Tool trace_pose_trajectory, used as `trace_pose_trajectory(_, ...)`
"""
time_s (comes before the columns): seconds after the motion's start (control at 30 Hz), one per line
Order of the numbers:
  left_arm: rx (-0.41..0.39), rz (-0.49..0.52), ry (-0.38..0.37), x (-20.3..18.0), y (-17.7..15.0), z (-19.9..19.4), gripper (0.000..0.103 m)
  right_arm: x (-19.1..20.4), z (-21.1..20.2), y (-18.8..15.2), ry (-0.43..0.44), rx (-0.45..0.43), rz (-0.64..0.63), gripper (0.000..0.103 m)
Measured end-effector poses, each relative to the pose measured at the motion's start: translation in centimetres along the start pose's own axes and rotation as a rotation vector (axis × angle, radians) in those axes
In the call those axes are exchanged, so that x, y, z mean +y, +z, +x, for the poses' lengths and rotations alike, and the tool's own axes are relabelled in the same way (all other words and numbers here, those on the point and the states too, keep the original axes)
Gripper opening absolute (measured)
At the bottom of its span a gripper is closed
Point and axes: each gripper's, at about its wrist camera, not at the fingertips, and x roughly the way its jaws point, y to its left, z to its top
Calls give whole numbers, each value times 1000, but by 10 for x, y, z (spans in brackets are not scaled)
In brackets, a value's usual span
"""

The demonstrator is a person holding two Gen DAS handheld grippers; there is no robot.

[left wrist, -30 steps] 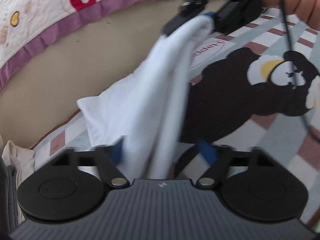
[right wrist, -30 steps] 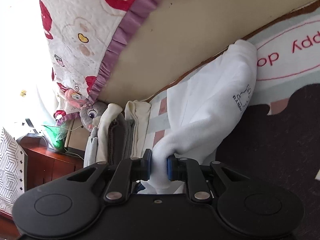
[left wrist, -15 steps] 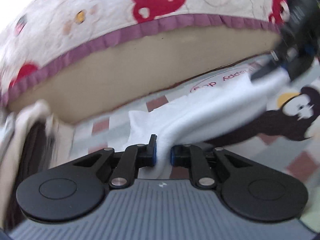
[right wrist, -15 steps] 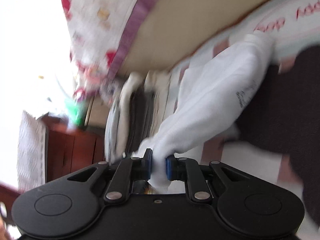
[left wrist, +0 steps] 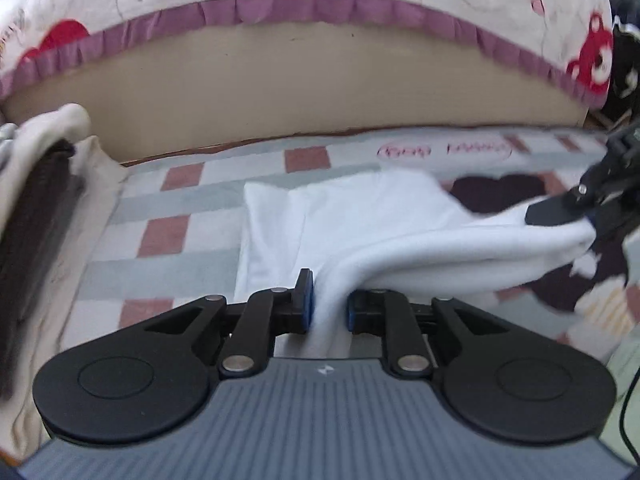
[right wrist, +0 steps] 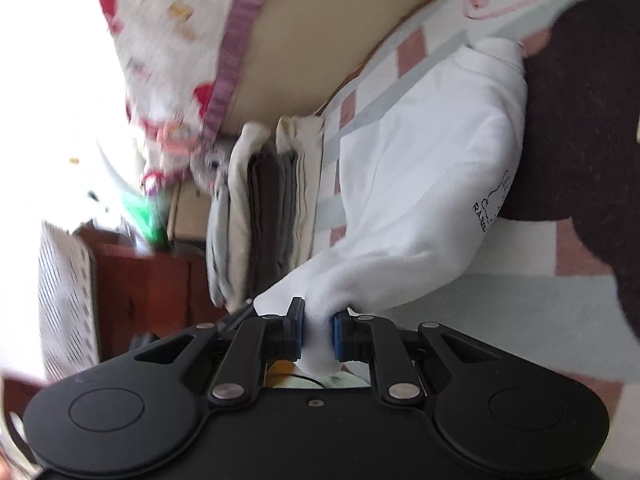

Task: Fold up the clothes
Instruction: 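Grasp the folded white shirt bundle with the right gripper and lift it, then grasp the bundle's other end with the left gripper while the right gripper holds it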

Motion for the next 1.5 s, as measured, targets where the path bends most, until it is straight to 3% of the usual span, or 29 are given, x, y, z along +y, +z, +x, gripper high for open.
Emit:
trace_pose_trajectory(0.1,-5,24,-17,19,24,18,31,-7,1,18,52,-58,166,17)
trace_pose_trajectory(0.23,-55,24,-84,26,55,50,31,5,-1,54,8,-136,151,17)
trace_pose_trajectory(0.33,-84,39,-68,25,72,70,37,7,0,79,-19,-188,158,16)
trace_pose_trajectory(0.37,-91,22,-65,27,72,73,42,5,2,86,-30,-202,169,16)
trace_pose_trajectory(0.47,-113,-60,-119,42,63,69,43,-2,13,99,-53,-207,202,16)
trace_pose_trajectory(0.6,-152,-142,-149,68,40,44,53,-8,21,96,-90,-207,220,15)
trace_pose_trajectory(0.73,-178,-107,-161,75,34,26,55,-21,18,91,-107,-238,259,15)
trace_pose_trajectory(0.8,-161,-56,-187,68,34,28,67,-25,15,90,-94,-235,268,15)
trace_pose_trajectory(0.97,-38,-100,-142,65,32,58,69,-29,9,78,-62,-188,259,15)
trace_pose_trajectory(1.07,172,-319,-46,82,7,53,73,-26,4,59,-50,-140,237,16)
trace_pose_trajectory(1.13,175,-568,-216,102,-36,37,73,-21,1,39,-71,-94,194,16)
trace_pose_trajectory(1.17,221,-664,-298,109,-50,42,73,-19,0,30,-88,-72,164,16)
trace_pose_trajectory(1.23,307,-854,-377,125,-67,55,71,-15,-1,12,-140,-22,105,16)
trace_pose_trajectory(1.33,288,-997,-423,140,-78,56,71,-11,-1,-12,-198,28,24,16)
trace_pose_trajectory(1.5,282,-1134,-502,146,-92,58,73,-12,-1,-26,-181,27,15,17)
